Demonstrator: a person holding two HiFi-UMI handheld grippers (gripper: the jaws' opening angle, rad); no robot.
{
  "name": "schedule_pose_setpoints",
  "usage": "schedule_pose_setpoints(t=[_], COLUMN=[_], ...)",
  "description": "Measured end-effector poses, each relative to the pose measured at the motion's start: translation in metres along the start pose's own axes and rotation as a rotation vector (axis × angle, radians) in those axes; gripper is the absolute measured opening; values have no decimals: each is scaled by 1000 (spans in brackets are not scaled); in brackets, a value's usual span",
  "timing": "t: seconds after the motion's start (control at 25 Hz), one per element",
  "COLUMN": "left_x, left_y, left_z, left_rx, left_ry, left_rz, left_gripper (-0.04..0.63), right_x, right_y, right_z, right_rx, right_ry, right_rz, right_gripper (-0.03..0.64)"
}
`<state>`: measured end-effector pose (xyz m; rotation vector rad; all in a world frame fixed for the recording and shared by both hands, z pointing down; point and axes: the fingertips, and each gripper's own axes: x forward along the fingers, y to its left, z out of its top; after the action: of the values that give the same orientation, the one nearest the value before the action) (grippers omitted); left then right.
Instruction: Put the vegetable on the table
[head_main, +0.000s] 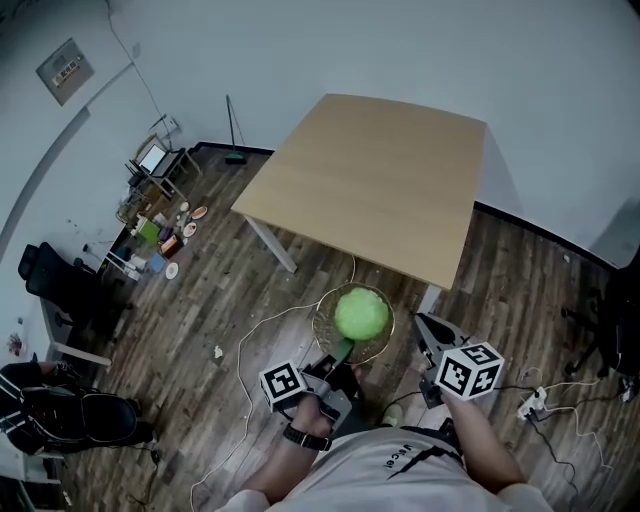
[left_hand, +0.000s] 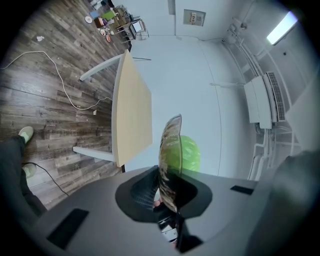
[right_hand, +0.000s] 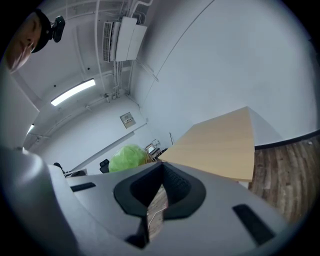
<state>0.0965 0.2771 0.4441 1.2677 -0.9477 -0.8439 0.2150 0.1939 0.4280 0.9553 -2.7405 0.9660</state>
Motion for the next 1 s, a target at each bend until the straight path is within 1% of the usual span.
schedule_pose_setpoints(t=[0.2, 0.36, 0.44, 0.56, 0.68, 0.84, 1.0], left_x=[12, 23, 31, 43, 61, 84, 105], left_y=[-2, 5, 9, 16, 12, 22, 30], left_z=[19, 46, 66, 102, 139, 191, 230], left_rx=[-19, -28, -19, 16, 8, 59, 69], left_ry=[1, 9, 21, 49, 80, 137, 199], left_rz=[-8, 1, 12, 27, 12, 48, 59], left_gripper=[41, 41, 41, 40, 41, 40, 40], right_x=[22, 49, 68, 103, 139, 181, 214], right_y=[-2, -3, -5, -6, -6, -10, -16], right_z=[5, 10, 16, 27, 39, 56, 68], right_rx=[10, 14, 14, 13, 20, 33, 52], right_ry=[0, 0, -5, -15, -29, -55, -86], right_rz=[3, -6, -17, -40, -72, -120, -175], right_gripper=[12, 12, 12, 12, 12, 12, 12])
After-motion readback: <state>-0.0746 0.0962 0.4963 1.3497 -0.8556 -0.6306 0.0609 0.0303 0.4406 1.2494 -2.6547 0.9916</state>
